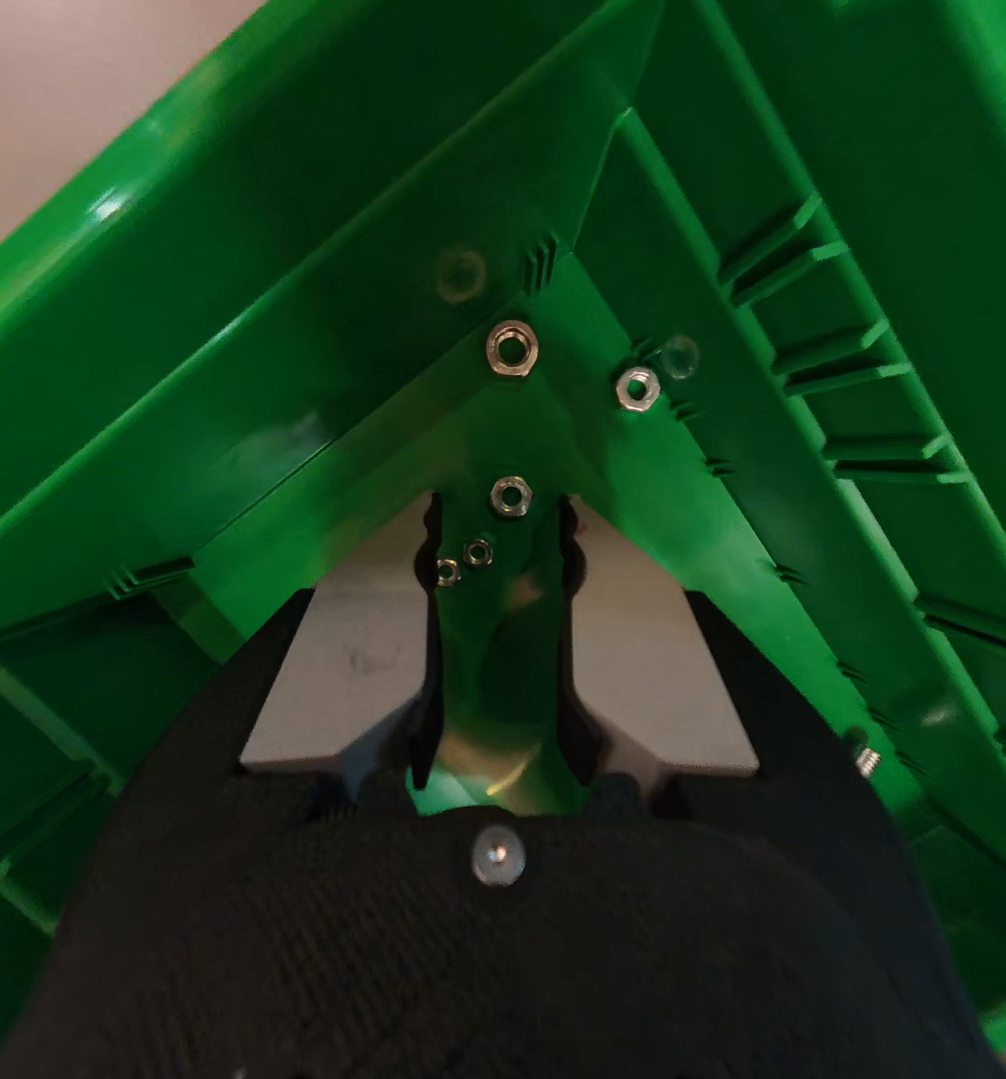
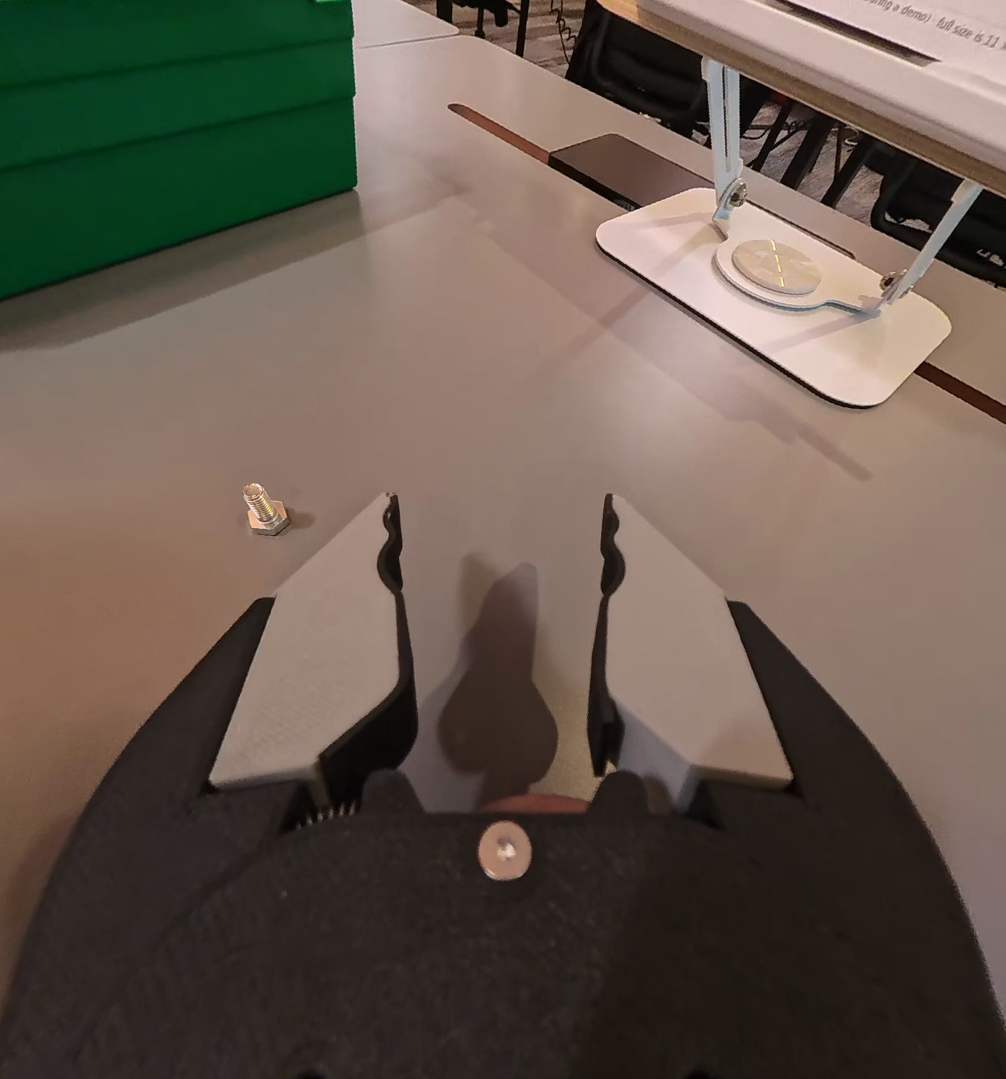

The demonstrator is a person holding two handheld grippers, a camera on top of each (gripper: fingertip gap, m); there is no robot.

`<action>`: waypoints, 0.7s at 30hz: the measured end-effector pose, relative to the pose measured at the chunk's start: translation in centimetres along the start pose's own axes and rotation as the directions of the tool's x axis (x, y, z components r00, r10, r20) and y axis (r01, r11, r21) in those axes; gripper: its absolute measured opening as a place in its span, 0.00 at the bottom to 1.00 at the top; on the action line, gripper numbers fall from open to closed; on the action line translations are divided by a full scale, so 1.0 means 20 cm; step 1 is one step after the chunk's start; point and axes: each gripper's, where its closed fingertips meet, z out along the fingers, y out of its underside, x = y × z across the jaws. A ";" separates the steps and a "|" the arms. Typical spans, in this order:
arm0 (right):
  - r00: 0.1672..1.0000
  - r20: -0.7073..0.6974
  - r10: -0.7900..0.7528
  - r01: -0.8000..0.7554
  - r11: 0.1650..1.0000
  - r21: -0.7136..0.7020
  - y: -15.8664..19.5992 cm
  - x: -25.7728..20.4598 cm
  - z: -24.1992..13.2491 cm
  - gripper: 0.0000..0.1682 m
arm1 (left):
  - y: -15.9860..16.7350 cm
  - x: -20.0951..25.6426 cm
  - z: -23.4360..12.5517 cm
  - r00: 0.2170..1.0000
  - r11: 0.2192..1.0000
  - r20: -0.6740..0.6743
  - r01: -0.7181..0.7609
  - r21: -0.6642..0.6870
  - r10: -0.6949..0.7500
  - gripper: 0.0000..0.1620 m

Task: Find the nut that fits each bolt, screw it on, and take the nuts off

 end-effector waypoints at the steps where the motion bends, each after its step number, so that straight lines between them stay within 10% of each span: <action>1: 1.000 -0.001 0.002 -0.002 1.000 0.002 0.00 0.00 0.00 0.39 | 0.00 0.00 0.00 1.000 1.000 0.004 -0.005 -0.004 0.005 0.23; 8: 1.000 0.003 0.026 -0.026 1.000 -0.002 0.00 0.01 0.00 0.39 | 0.02 -0.02 -0.01 0.999 0.999 0.020 -0.044 -0.004 0.044 0.00; 21: 0.999 0.008 0.036 -0.036 0.999 -0.023 0.01 0.02 0.02 0.36 | -0.06 0.00 -0.07 0.999 0.995 -0.054 0.005 0.098 0.000 0.18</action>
